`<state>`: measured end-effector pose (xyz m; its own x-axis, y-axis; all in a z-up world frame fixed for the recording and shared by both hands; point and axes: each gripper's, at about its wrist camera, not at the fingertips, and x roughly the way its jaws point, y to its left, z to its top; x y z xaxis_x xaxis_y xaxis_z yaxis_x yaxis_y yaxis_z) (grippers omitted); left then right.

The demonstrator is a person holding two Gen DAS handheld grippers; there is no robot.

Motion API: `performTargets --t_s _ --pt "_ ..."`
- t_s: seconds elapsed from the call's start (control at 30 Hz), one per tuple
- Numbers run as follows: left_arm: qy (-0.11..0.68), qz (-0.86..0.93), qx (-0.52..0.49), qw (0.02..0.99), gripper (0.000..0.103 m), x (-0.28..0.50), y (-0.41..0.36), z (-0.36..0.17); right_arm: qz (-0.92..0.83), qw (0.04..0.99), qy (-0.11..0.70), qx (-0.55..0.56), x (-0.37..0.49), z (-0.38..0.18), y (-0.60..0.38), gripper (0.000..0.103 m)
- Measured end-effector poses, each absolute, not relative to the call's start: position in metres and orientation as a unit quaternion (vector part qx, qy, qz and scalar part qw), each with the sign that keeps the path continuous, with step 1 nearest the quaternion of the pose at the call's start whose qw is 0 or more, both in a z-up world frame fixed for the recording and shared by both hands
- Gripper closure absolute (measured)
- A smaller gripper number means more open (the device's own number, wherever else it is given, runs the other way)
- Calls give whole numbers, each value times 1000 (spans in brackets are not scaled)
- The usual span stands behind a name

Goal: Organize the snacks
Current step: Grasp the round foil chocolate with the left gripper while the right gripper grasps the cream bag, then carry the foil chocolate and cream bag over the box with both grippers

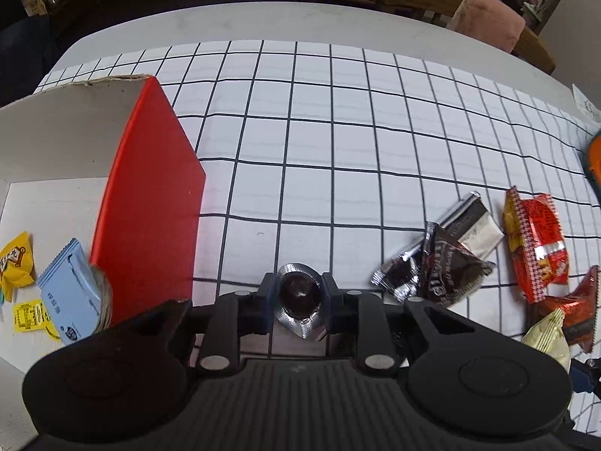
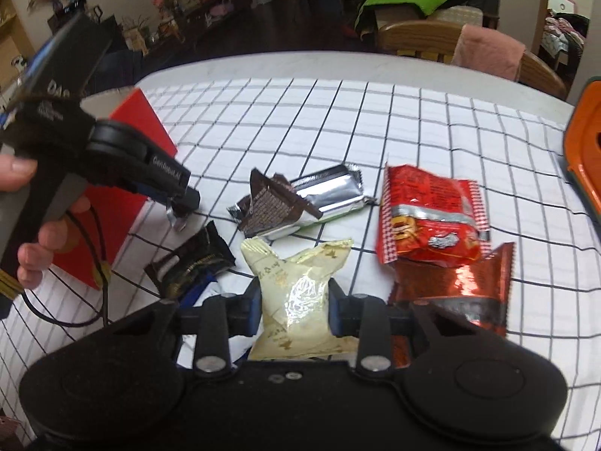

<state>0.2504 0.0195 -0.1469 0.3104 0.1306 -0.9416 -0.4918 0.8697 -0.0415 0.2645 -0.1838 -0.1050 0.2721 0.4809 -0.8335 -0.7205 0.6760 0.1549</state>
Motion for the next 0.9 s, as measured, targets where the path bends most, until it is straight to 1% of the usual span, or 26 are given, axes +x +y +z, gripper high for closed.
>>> performTargets --t_s 0.3,0.47,0.9 --pt "537 156 -158 814 79 211 0 -96 380 800 450 -111 245 -70 -205 71" --pt "526 130 -164 824 79 200 4 -66 375 807 442 -109 231 -53 -207 71" --pt "515 95 -156 837 79 171 42 -31 375 814 430 -108 197 -17 -177 71"
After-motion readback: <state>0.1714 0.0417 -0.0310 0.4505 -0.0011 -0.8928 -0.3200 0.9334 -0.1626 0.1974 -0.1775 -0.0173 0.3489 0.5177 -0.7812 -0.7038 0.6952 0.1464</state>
